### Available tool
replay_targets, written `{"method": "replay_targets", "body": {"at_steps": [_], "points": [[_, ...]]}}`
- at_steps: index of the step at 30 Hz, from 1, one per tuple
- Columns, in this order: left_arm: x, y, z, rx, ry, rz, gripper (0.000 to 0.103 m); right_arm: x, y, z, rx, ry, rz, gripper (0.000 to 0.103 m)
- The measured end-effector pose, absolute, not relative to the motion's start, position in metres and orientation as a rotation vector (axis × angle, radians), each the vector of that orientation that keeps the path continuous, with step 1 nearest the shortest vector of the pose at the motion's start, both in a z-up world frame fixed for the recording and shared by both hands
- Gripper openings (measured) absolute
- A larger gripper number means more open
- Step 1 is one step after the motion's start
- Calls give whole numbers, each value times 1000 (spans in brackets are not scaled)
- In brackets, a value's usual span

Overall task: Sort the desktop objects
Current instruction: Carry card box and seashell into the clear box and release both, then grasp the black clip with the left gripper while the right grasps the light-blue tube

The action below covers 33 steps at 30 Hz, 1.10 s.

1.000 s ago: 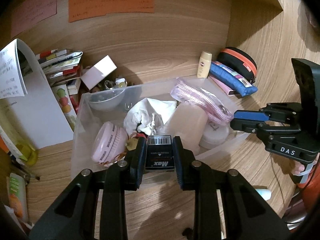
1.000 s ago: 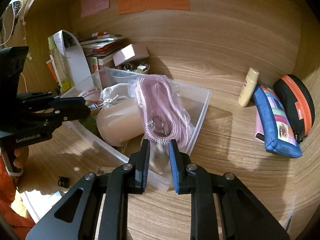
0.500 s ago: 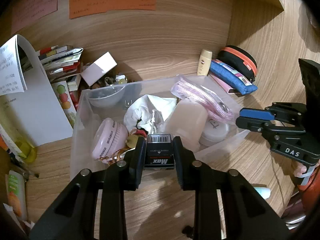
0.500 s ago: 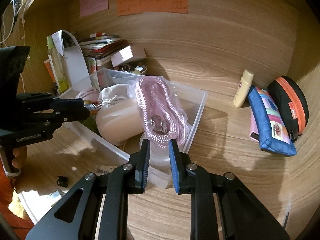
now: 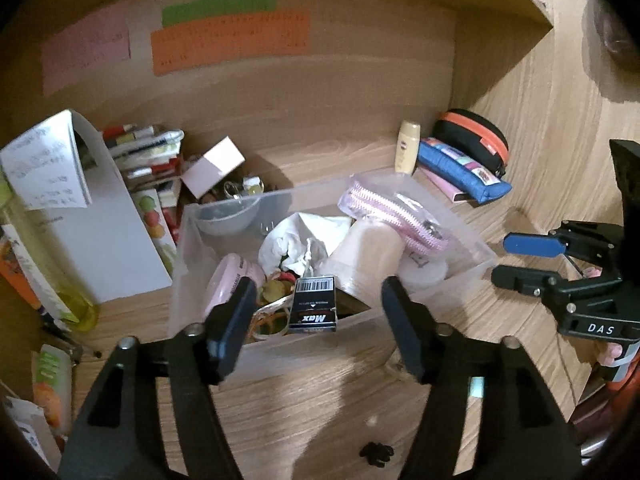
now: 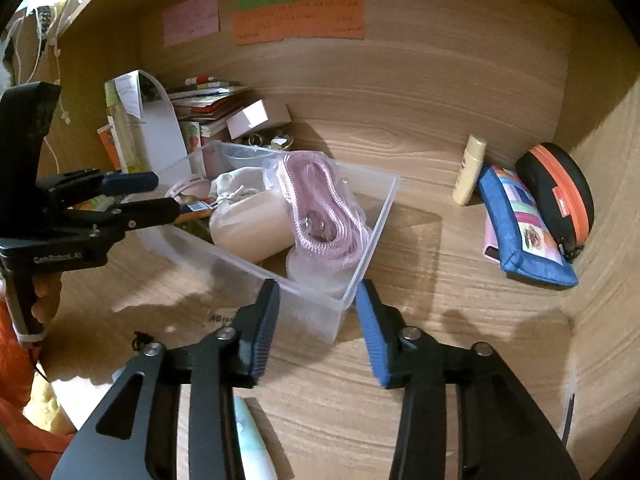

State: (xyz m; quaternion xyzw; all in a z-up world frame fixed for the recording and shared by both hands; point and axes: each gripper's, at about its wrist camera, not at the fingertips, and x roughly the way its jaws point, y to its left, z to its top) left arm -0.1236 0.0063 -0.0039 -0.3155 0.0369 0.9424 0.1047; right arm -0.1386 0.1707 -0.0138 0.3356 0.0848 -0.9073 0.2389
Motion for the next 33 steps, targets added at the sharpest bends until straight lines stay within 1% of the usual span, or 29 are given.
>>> {"method": "replay_targets", "body": {"at_steps": [1, 4, 7, 8, 11, 22, 30, 33], "points": [[-120, 7, -2, -915, 115, 2788, 72, -137, 172, -14, 922, 225, -2485, 44], [-111, 9, 0, -900, 141, 2798, 74, -130, 175, -15, 926, 211, -2484, 48], [-104, 11, -2, -912, 152, 2799, 80, -123, 177, -20, 939, 207, -2471, 50], [-102, 11, -4, -918, 153, 2801, 80, -120, 178, -22, 945, 206, -2469, 51], [-94, 10, -9, -945, 145, 2796, 80, -112, 179, -30, 961, 215, -2461, 53], [-74, -8, -46, -1115, 88, 2756, 80, -90, 178, -57, 1041, 221, -2413, 53], [-59, -9, -65, -1179, 104, 2712, 80, -83, 174, -75, 1098, 217, -2369, 53], [-56, -3, -68, -1185, 138, 2693, 80, -82, 171, -78, 1111, 212, -2343, 53]]}}
